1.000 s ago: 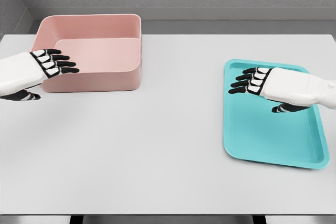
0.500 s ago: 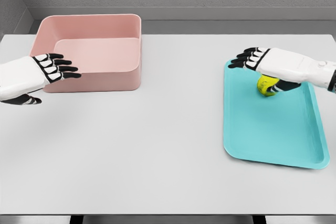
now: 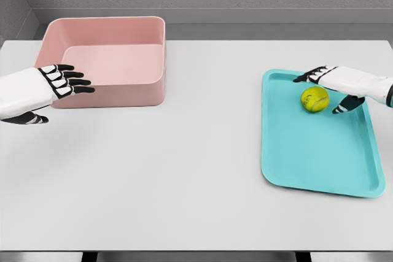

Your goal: Put the tennis from the blue tray into the pink basket with both arms

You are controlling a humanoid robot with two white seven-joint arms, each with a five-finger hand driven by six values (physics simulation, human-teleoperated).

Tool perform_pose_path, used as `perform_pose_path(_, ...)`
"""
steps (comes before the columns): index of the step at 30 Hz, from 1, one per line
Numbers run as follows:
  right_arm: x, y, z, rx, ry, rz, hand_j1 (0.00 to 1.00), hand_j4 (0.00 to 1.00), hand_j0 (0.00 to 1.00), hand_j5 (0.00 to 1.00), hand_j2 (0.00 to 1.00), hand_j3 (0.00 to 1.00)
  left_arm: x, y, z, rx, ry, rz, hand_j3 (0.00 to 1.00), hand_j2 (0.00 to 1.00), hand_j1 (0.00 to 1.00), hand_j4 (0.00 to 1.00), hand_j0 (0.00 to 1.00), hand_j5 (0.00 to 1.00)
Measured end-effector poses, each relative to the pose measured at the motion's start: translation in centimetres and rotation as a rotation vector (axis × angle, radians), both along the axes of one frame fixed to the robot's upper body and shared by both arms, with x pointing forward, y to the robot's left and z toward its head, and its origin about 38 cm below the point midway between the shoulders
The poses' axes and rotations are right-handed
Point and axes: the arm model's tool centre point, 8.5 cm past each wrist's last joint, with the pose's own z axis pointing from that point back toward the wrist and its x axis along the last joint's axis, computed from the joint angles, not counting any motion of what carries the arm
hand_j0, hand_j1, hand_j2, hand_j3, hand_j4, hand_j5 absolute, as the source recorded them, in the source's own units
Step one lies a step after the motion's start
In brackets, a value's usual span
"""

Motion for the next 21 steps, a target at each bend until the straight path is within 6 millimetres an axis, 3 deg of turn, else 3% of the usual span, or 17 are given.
perform_pose_path(11,0.2,1.6,-0.9,0.015,0.013,0.023,0.99,0.99,0.99,0.99,0.99,0.99,0.0,0.0,0.0,-0.001,0.0,-0.001,1.0,1.0,1.0,1.0,1.0,1.0)
perform_pose_path(21,0.2,1.9,-1.7,-0.013,0.028,0.032,0.91,0.91,0.91,0.91,0.91,0.91,-0.2,0.1,0.6,0.011,-0.003,-0.004,1.0,1.0,1.0,1.0,1.0,1.0)
